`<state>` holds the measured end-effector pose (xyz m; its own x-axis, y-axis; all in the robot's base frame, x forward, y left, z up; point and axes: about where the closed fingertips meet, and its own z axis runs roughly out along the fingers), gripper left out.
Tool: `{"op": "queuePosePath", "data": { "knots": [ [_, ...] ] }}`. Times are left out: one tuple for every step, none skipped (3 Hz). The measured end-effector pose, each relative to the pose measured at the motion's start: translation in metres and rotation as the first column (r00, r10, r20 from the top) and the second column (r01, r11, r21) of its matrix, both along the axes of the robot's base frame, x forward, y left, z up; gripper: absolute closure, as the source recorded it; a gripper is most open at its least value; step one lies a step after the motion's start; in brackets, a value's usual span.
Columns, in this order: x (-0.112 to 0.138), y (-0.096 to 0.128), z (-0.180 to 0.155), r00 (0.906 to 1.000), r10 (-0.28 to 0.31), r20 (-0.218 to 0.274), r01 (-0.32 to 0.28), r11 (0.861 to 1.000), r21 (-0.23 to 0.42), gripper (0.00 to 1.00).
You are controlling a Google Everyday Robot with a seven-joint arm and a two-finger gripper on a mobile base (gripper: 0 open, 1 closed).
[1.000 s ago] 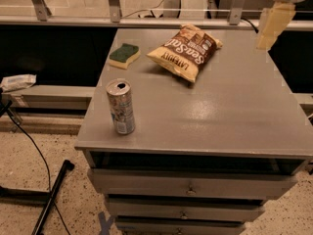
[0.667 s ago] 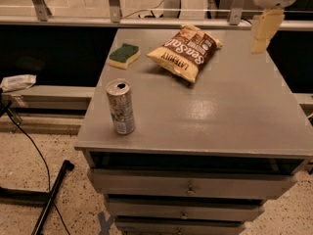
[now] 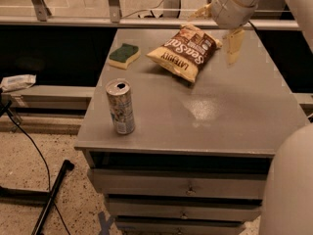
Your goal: Move brown chip bag near redbull can
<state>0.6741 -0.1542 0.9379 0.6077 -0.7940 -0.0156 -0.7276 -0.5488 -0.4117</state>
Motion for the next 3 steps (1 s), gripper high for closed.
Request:
{"op": "queuePosePath", "data": {
  "knots": [
    [0.018,0.026,-0.031,0.9920,0.124,0.024,-0.123,0.992,-0.015,0.00],
    [0.031,0.048,-0.066,0.9828,0.181,0.034,-0.182,0.983,0.004,0.00],
    [0.041,0.066,-0.094,0.9759,0.214,0.043,-0.215,0.977,0.014,0.13]
  ]
}}
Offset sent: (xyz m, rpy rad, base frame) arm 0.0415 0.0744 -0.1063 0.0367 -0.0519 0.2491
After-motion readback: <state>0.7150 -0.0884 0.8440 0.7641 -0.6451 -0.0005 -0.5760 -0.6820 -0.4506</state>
